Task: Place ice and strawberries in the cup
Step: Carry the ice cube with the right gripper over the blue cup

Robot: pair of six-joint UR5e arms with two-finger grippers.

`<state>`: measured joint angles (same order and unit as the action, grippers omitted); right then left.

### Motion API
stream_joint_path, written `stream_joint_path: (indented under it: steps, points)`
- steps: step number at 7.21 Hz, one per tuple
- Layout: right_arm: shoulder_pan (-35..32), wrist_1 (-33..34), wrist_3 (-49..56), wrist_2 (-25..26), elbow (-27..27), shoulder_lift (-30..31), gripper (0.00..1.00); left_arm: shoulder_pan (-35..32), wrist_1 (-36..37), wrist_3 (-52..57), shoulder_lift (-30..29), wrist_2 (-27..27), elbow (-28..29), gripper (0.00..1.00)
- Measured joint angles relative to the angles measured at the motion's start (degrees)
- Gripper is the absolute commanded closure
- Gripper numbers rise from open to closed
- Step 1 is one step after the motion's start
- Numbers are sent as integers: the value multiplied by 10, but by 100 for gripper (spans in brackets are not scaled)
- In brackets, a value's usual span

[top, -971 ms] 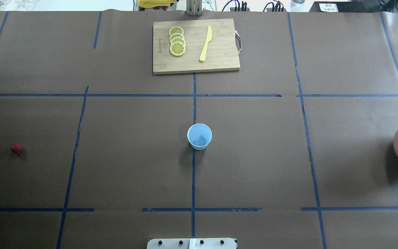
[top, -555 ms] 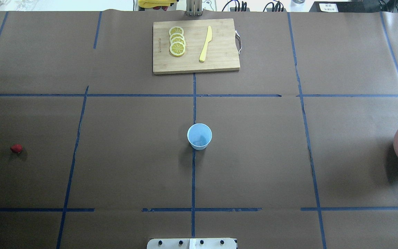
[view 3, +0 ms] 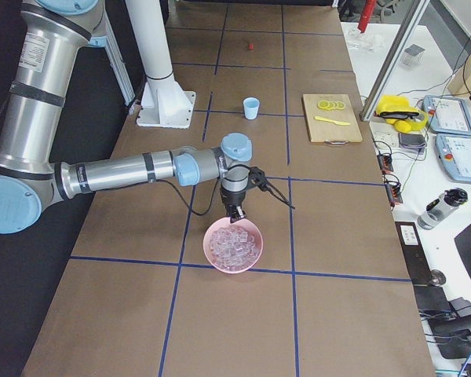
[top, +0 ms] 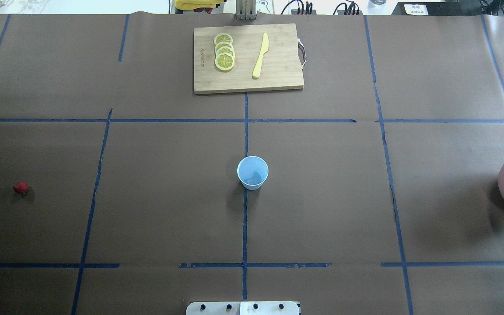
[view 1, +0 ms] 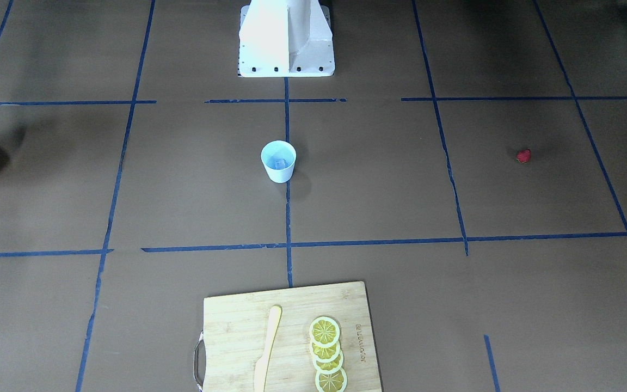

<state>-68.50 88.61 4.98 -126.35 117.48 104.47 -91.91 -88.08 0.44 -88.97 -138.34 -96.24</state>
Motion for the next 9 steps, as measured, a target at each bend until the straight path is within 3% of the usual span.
stream_joint_path:
  steps: [3, 5, 7, 9]
  points:
    - [13, 114, -138, -39, 13, -174, 100, 1, 0, 0, 2, 0, 0, 0]
    - [90, 134, -328, -47, -2, -299, 100, 1, 0, 0, 2, 0, 0, 0]
    - [198, 136, -526, 4, -33, -421, 100, 1, 0, 0, 2, 0, 0, 0]
    - [293, 134, -656, 88, -59, -494, 100, 1, 0, 0, 2, 0, 0, 0]
